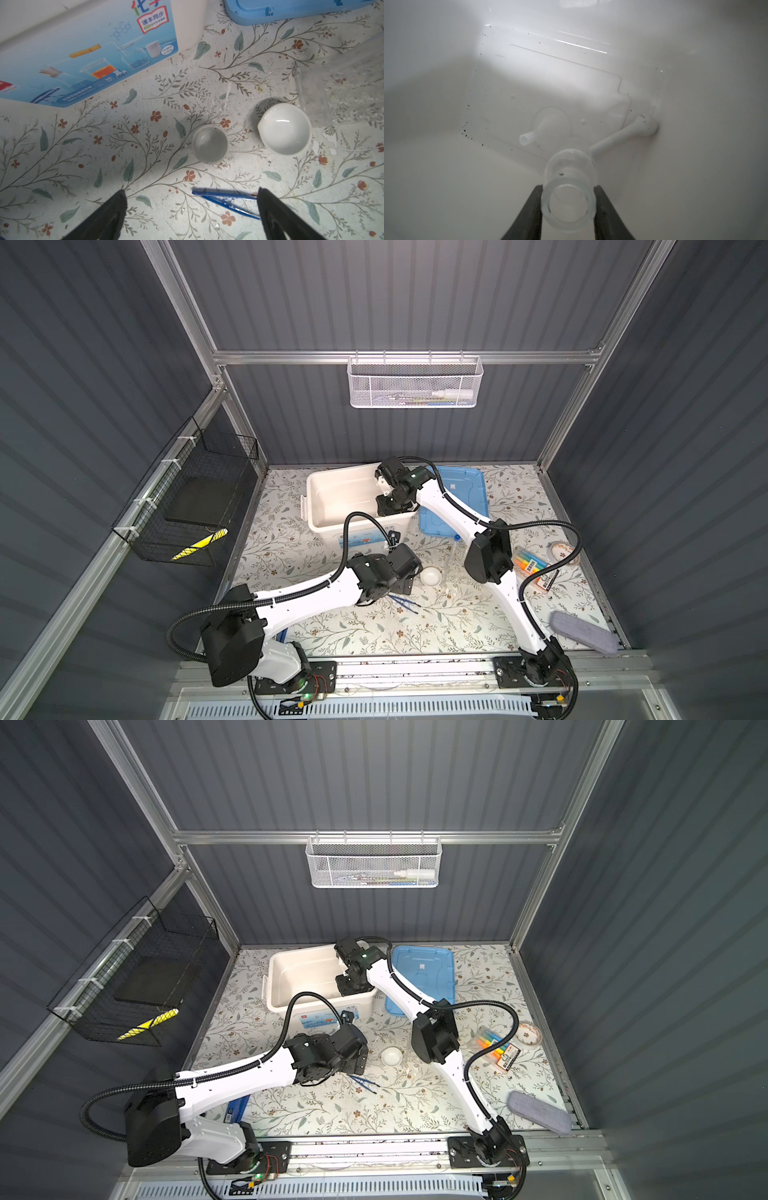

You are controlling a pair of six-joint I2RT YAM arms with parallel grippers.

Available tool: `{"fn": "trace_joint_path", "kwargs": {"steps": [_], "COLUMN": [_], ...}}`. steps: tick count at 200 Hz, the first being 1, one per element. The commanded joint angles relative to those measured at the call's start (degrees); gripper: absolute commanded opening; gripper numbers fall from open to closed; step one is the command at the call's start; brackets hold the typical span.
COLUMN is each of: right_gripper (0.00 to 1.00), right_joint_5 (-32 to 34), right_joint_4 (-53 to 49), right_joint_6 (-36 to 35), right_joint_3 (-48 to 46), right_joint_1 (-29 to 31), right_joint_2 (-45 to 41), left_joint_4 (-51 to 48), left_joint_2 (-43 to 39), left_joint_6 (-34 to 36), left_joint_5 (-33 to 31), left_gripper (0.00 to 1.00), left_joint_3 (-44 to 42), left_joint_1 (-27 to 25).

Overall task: Organize the chemistry lab equipment
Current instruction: 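Lower the flask into the bin while the left gripper moves over the small white cup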

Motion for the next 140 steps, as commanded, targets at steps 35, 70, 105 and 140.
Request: {"fn": "trace_joint_path", "kwargs": {"steps": [35, 70, 105, 140], "right_gripper": [0.25, 0.26, 0.26, 0.27], "right_joint_5": [0.07, -0.11, 0.38, 0.42], "right_joint_4": [-3.05, -4.07, -4.02, -4.02], "right_joint_6": [-0.53, -1.01, -1.08, -1.78], "right_joint_3": [0.86, 0.62, -0.48, -1.69], "right_joint_1": [-1.39, -1.48, -1.57, -1.64], "right_joint_2": [2.79, 3.75, 3.49, 2.61], "left_joint_4": [2.35, 1.19, 1.16, 1.98], "left_joint_2": [2.14, 4.84, 6.61, 7.69], "left_joint_6": [-0.99, -1.77, -2.88, -4.22], "left_joint_5": [2.06, 1.95, 1.26, 0.89], "left_gripper": [1.0, 0.99, 0.99, 0.99], "left_joint_3": [2.17, 3.37, 4.05, 3.69], "left_joint_1": [-0.69, -0.78, -0.83, -0.83]}}
